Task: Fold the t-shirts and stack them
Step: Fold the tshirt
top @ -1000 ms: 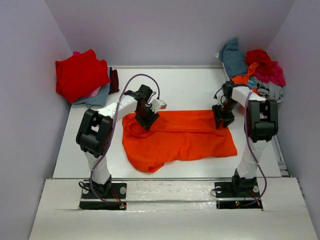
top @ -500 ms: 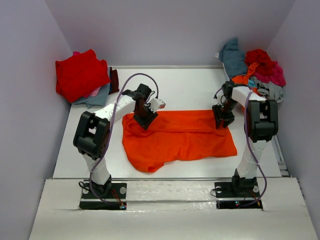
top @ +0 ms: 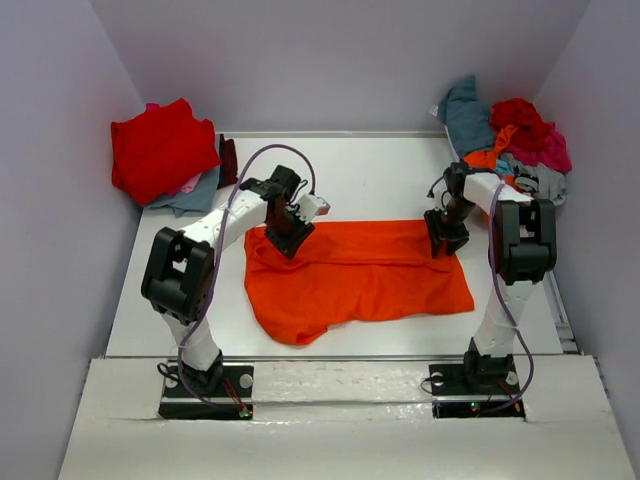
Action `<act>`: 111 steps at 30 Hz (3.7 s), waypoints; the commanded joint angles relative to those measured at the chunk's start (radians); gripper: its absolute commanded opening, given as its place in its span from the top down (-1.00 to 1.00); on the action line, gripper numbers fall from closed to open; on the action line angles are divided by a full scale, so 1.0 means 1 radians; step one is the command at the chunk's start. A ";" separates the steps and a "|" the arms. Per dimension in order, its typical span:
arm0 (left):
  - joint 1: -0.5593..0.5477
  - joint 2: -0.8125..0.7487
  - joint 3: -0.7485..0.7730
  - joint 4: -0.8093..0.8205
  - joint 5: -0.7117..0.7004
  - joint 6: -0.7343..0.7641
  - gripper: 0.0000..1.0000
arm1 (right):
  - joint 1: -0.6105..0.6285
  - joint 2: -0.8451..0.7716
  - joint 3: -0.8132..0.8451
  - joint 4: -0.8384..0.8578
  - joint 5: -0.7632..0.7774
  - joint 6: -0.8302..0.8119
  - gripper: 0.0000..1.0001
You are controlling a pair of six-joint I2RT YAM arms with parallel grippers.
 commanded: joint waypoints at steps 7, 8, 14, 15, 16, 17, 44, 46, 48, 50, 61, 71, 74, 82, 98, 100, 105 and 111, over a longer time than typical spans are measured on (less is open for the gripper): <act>-0.004 -0.070 -0.017 -0.040 0.014 -0.013 0.03 | 0.001 0.020 -0.035 0.062 0.014 -0.014 -0.03; -0.004 -0.069 -0.021 -0.039 0.014 -0.013 0.03 | 0.001 0.020 -0.035 0.062 0.013 -0.015 -0.03; -0.004 -0.078 -0.071 -0.017 0.040 -0.016 0.03 | 0.001 0.018 -0.038 0.063 0.013 -0.017 -0.03; -0.004 -0.078 -0.074 -0.016 0.042 -0.016 0.03 | 0.001 0.020 -0.038 0.062 0.013 -0.017 -0.03; -0.004 -0.076 -0.077 -0.013 0.042 -0.015 0.03 | 0.001 0.020 -0.038 0.062 0.013 -0.017 -0.03; -0.004 -0.075 -0.080 -0.010 0.042 -0.015 0.03 | 0.001 0.020 -0.038 0.062 0.013 -0.017 -0.03; 0.026 0.068 0.045 0.050 0.126 -0.022 0.03 | 0.001 0.004 -0.046 0.042 0.037 -0.029 -0.03; 0.026 0.042 0.040 0.055 0.102 -0.030 0.03 | 0.001 0.007 -0.046 0.042 0.039 -0.031 -0.03; 0.036 0.030 0.031 0.053 0.091 -0.033 0.03 | 0.001 0.017 -0.038 0.039 0.037 -0.031 -0.03; 0.046 0.017 0.022 0.050 0.086 -0.033 0.03 | 0.001 0.023 -0.030 0.036 0.036 -0.029 -0.03; 0.065 0.013 -0.031 0.041 0.112 -0.018 0.03 | 0.001 0.029 -0.020 0.026 0.037 -0.026 -0.03; 0.065 0.042 -0.031 0.017 0.198 0.008 0.03 | 0.001 0.018 -0.024 0.023 0.043 -0.028 -0.03; 0.065 0.057 -0.015 0.009 0.214 0.014 0.03 | 0.001 0.017 -0.020 0.022 0.042 -0.028 -0.03; 0.065 0.088 -0.002 0.018 0.227 0.014 0.03 | 0.001 0.007 -0.027 0.022 0.043 -0.029 -0.03; 0.083 0.131 0.005 0.017 0.269 0.033 0.12 | 0.001 0.011 -0.011 0.009 0.046 -0.031 -0.03; 0.083 0.152 0.020 0.003 0.278 0.039 0.11 | 0.001 0.011 -0.012 0.008 0.049 -0.031 -0.03; 0.083 0.172 0.057 -0.009 0.283 0.045 0.09 | 0.001 0.006 -0.015 0.008 0.049 -0.029 -0.03; 0.083 0.168 0.077 -0.011 0.272 0.042 0.56 | 0.001 0.001 -0.021 0.011 0.049 -0.029 -0.03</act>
